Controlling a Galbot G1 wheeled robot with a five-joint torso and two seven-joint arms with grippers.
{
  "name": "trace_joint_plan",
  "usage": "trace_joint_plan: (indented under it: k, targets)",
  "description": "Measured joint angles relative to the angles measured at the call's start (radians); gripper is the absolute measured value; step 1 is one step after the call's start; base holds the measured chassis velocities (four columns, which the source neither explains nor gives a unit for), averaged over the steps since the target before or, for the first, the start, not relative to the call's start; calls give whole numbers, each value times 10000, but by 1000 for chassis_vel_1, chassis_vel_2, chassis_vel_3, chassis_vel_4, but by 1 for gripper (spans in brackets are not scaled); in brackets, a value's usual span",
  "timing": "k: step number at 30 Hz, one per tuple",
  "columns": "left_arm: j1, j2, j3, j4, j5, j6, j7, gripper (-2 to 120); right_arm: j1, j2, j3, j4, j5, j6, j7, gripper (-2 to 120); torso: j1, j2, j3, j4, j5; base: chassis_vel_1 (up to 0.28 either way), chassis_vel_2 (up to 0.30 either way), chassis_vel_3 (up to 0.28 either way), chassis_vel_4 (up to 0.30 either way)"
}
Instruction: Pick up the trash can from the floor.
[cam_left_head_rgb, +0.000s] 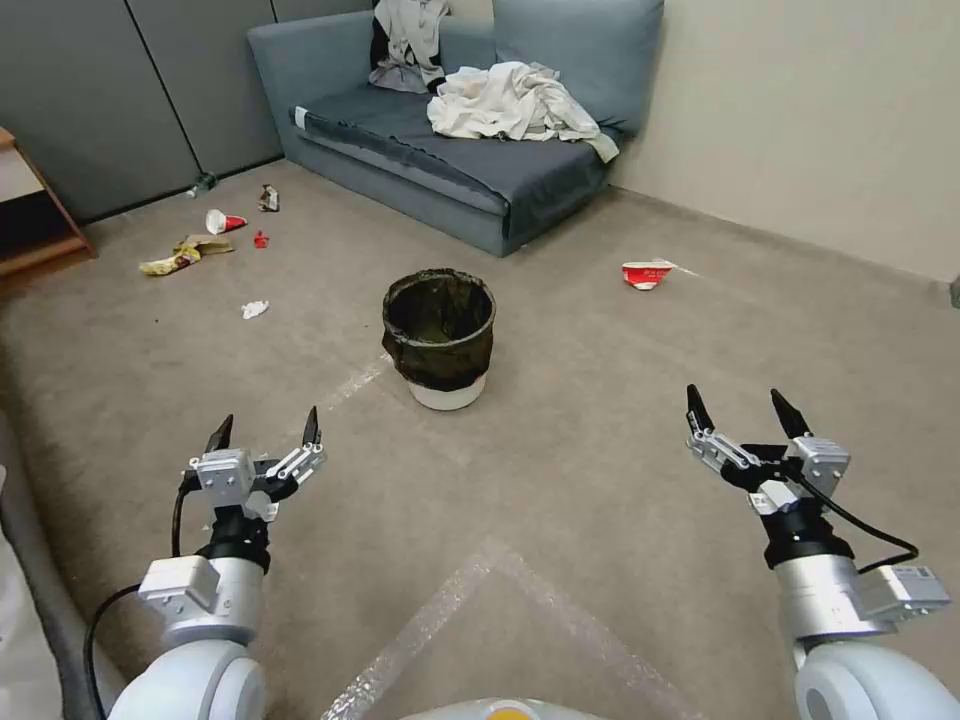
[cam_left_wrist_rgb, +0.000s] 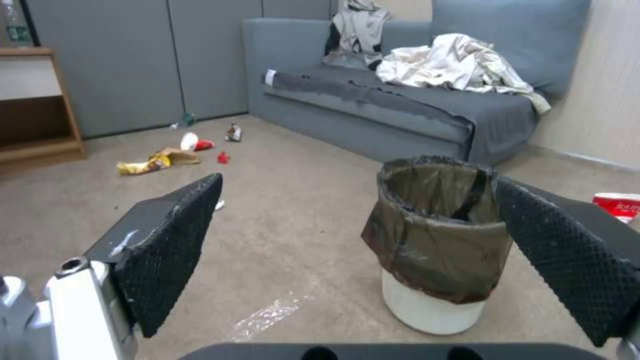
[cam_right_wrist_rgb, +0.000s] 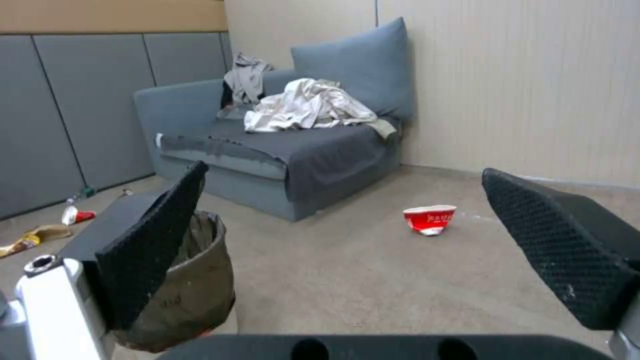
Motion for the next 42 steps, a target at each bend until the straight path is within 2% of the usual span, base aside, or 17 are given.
trace_joint_plan:
  k: [5, 42]
  targets:
    - [8, 8, 12, -7, -18, -39, 24, 100, -37, 10, 4, 31, -3, 9, -21, 100, 0, 0, 0, 0, 0, -55, 60, 45, -44]
    - [59, 84, -20, -64, -63, -128, 42, 100, -217, 109, 10, 256, -44, 106, -177, 100, 2, 0, 0, 0, -2, -158, 160, 162, -163]
